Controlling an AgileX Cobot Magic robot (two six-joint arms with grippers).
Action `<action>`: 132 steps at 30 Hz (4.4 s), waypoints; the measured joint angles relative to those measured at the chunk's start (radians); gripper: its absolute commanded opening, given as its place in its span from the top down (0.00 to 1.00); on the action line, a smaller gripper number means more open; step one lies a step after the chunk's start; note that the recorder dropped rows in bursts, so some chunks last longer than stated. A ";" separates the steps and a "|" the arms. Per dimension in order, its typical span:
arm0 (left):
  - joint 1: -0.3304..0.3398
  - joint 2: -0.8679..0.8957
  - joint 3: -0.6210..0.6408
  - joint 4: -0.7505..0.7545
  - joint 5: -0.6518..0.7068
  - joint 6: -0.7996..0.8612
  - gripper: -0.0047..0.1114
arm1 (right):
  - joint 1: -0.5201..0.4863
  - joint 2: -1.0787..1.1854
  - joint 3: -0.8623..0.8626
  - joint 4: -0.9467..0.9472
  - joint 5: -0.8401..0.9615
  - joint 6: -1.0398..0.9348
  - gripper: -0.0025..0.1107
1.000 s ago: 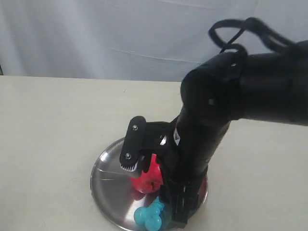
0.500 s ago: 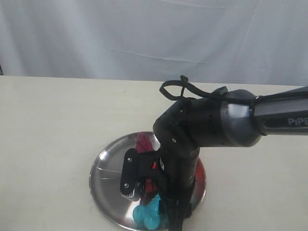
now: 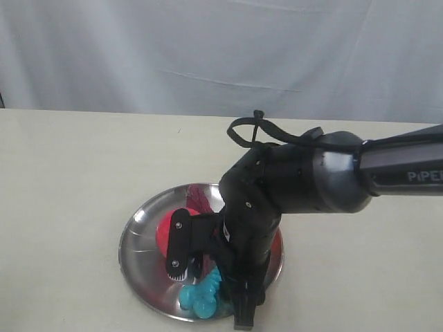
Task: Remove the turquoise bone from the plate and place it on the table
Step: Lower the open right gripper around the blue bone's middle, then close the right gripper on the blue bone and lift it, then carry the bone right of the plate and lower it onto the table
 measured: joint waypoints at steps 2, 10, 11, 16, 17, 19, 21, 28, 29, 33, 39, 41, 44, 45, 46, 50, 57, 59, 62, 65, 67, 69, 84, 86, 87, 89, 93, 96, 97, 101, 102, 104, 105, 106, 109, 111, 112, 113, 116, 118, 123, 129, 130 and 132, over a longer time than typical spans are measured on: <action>0.000 0.000 0.000 0.000 0.000 0.000 0.96 | 0.000 0.000 0.000 -0.002 0.004 0.000 0.45; 0.000 0.000 0.000 0.000 0.000 0.000 0.96 | 0.001 -0.038 0.000 -0.009 0.032 0.000 0.45; 0.000 0.000 0.000 0.000 0.000 0.000 0.96 | 0.001 -0.053 0.000 -0.009 0.028 0.000 0.45; 0.000 0.000 0.000 0.000 0.000 0.000 0.96 | 0.001 -0.086 0.000 -0.009 -0.020 -0.005 0.45; 0.000 0.000 0.000 0.000 0.000 0.000 0.96 | 0.001 -0.086 0.000 -0.013 -0.027 -0.010 0.45; 0.000 0.000 0.000 0.000 0.000 0.000 0.96 | 0.001 -0.079 0.000 -0.023 -0.040 -0.019 0.45; 0.000 0.000 0.000 0.000 0.000 0.000 0.96 | 0.001 -0.066 0.000 -0.026 -0.059 -0.023 0.45; 0.000 0.000 0.000 0.000 0.000 0.000 0.96 | 0.001 -0.008 -0.013 -0.032 -0.088 -0.026 0.45; 0.000 0.000 0.000 0.000 0.000 0.000 0.96 | 0.001 -0.001 -0.023 -0.032 -0.088 -0.026 0.45; 0.000 0.000 0.000 0.000 0.000 0.000 0.96 | 0.001 0.028 -0.064 -0.032 -0.086 -0.028 0.45; 0.000 0.000 0.000 0.000 0.000 0.000 0.96 | 0.001 0.064 -0.113 -0.030 -0.040 -0.028 0.45; 0.000 0.000 0.000 0.000 0.000 0.000 0.96 | 0.001 0.073 -0.125 -0.028 -0.031 -0.028 0.45; 0.000 0.000 0.000 0.000 0.000 0.000 0.96 | 0.001 0.077 -0.131 -0.025 -0.025 -0.028 0.45; 0.000 0.000 0.000 0.000 0.000 0.000 0.96 | 0.001 0.077 -0.131 -0.025 -0.022 -0.028 0.45; 0.000 0.000 0.000 0.000 0.000 0.000 0.96 | 0.001 0.077 -0.131 -0.023 -0.017 -0.028 0.45; 0.000 0.000 0.000 0.000 0.000 0.000 0.96 | 0.001 0.091 -0.131 -0.017 0.001 -0.028 0.45; 0.000 0.000 0.000 0.000 0.000 0.000 0.96 | 0.001 0.092 -0.131 -0.009 -0.024 -0.028 0.45; 0.000 0.000 0.000 0.000 0.000 0.000 0.96 | 0.001 0.092 -0.131 -0.007 -0.029 -0.028 0.45; 0.000 0.000 0.000 0.000 0.000 0.000 0.96 | 0.001 0.092 -0.131 -0.005 -0.029 -0.028 0.49; 0.000 0.000 0.000 0.000 0.000 0.000 0.96 | 0.001 0.092 -0.129 -0.003 -0.031 -0.028 0.67; 0.000 0.000 0.000 0.000 0.000 0.000 0.96 | 0.001 0.092 -0.129 0.001 -0.042 -0.028 0.67; 0.000 0.000 0.000 0.000 0.000 0.000 0.96 | 0.001 0.092 -0.129 0.001 -0.044 -0.028 0.62; 0.000 0.000 0.000 0.000 0.000 0.000 0.96 | 0.001 0.113 -0.132 0.012 -0.048 -0.028 0.55; 0.000 0.000 0.000 0.000 0.000 0.000 0.96 | 0.001 0.123 -0.133 0.012 -0.053 -0.028 0.63; 0.000 0.000 0.000 0.000 0.000 0.000 0.96 | 0.001 0.131 -0.133 0.012 -0.064 -0.028 0.69; 0.000 0.000 0.000 0.000 0.000 0.000 0.96 | 0.001 0.132 -0.134 0.006 -0.067 -0.031 0.87; 0.000 0.000 0.000 0.000 0.000 0.000 0.96 | 0.001 0.118 -0.134 0.000 -0.066 -0.031 0.98; 0.000 0.000 0.000 0.000 0.000 0.000 0.96 | 0.001 0.086 -0.128 0.006 -0.049 -0.029 0.98; 0.000 0.000 0.000 0.000 0.000 0.000 0.96 | 0.001 0.072 -0.128 0.006 -0.044 -0.027 0.98; 0.000 0.000 0.000 0.000 0.000 0.000 0.96 | 0.001 -0.011 -0.128 0.012 -0.044 0.001 0.98; 0.000 0.000 0.000 0.000 0.000 0.000 0.96 | 0.001 -0.034 -0.128 0.014 -0.044 0.010 0.98; 0.000 0.000 0.000 0.000 0.000 0.000 0.96 | 0.001 -0.079 -0.128 0.014 -0.042 0.027 0.98; 0.000 0.000 0.000 0.000 0.000 0.000 0.96 | 0.001 -0.103 -0.128 0.014 -0.040 0.035 0.98; 0.000 0.000 0.000 0.000 0.000 0.000 0.96 | 0.001 -0.122 -0.128 0.014 -0.040 0.042 0.98; 0.000 0.000 0.000 0.000 0.000 0.000 0.96 | 0.001 -0.198 -0.128 0.014 -0.038 0.079 0.98; 0.000 0.000 0.000 0.000 0.000 0.000 0.96 | 0.001 -0.247 -0.128 0.014 -0.038 0.115 0.98; 0.000 0.000 0.000 0.000 0.000 0.000 0.96 | 0.001 -0.275 -0.128 0.010 -0.038 0.139 0.98; 0.000 0.000 0.000 0.000 0.000 0.000 0.96 | 0.001 -0.297 -0.128 0.002 -0.038 0.163 0.98; 0.000 0.000 0.000 0.000 0.000 0.000 0.96 | 0.001 -0.378 -0.128 -0.051 -0.042 0.261 0.98; 0.000 0.000 0.000 0.000 0.000 0.000 0.96 | 0.001 -0.428 -0.128 -0.115 -0.042 0.344 0.98; 0.000 0.000 0.000 0.000 0.000 0.000 0.96 | -0.073 -0.516 -0.131 -0.180 -0.036 0.543 0.98; 0.000 0.000 0.000 0.000 0.000 0.000 0.96 | -0.297 -0.542 -0.153 -0.184 0.056 0.709 0.98; 0.000 0.000 0.000 0.000 0.000 0.000 0.96 | -0.336 -0.540 -0.153 -0.174 0.066 0.718 0.98; 0.000 0.000 0.000 0.000 0.000 0.000 0.96 | -0.402 -0.533 -0.153 -0.131 0.072 0.728 0.98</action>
